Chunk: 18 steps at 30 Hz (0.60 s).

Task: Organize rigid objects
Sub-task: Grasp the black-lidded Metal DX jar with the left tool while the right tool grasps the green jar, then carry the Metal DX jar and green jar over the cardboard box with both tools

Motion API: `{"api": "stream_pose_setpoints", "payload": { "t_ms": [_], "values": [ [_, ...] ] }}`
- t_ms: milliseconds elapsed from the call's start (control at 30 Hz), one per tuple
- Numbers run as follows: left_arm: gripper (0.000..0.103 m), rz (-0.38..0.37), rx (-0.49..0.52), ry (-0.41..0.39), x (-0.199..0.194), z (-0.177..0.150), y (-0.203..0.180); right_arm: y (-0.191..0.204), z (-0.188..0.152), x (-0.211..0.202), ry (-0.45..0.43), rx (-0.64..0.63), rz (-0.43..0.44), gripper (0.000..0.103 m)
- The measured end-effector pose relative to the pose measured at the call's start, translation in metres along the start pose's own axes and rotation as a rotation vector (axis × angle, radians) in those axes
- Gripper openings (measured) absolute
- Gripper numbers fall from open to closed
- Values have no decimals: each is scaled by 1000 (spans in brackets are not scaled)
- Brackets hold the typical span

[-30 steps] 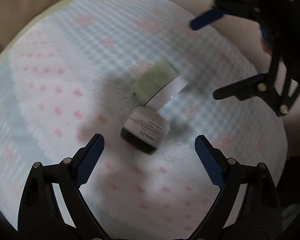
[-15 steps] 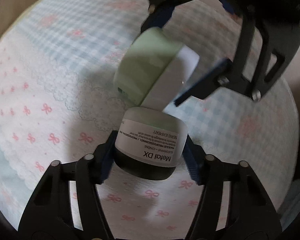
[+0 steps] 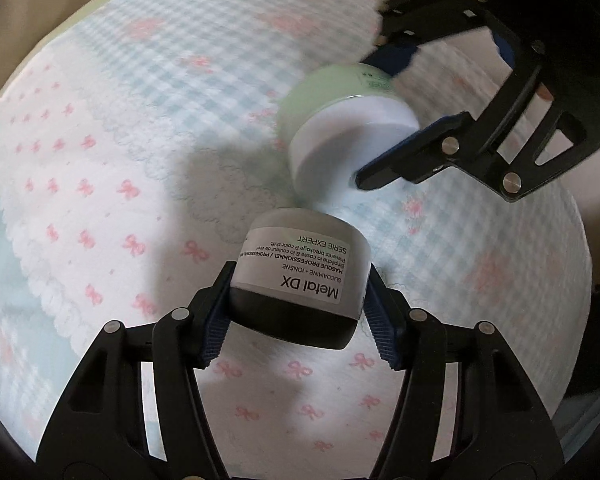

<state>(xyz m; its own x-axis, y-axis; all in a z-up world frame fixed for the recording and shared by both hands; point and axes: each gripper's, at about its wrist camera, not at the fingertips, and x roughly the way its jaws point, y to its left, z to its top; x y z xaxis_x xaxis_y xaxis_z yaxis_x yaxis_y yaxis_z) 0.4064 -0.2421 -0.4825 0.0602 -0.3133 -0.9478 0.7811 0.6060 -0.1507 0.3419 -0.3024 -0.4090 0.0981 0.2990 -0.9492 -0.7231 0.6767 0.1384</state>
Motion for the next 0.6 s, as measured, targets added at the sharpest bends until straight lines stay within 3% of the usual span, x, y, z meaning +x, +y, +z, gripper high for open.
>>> {"api": "stream_pose_setpoints", "payload": {
  "t_ms": [267, 433, 600],
  "values": [
    [56, -1, -202, -113, -61, -7, 18, 1, -6, -38, -58, 244, -91, 40],
    [57, 43, -298, -192, -123, -18, 9, 17, -4, -102, -150, 409, -142, 40],
    [57, 76, -370, -290, -194, -24, -14, 58, 10, -168, -231, 474, -178, 40]
  ]
}}
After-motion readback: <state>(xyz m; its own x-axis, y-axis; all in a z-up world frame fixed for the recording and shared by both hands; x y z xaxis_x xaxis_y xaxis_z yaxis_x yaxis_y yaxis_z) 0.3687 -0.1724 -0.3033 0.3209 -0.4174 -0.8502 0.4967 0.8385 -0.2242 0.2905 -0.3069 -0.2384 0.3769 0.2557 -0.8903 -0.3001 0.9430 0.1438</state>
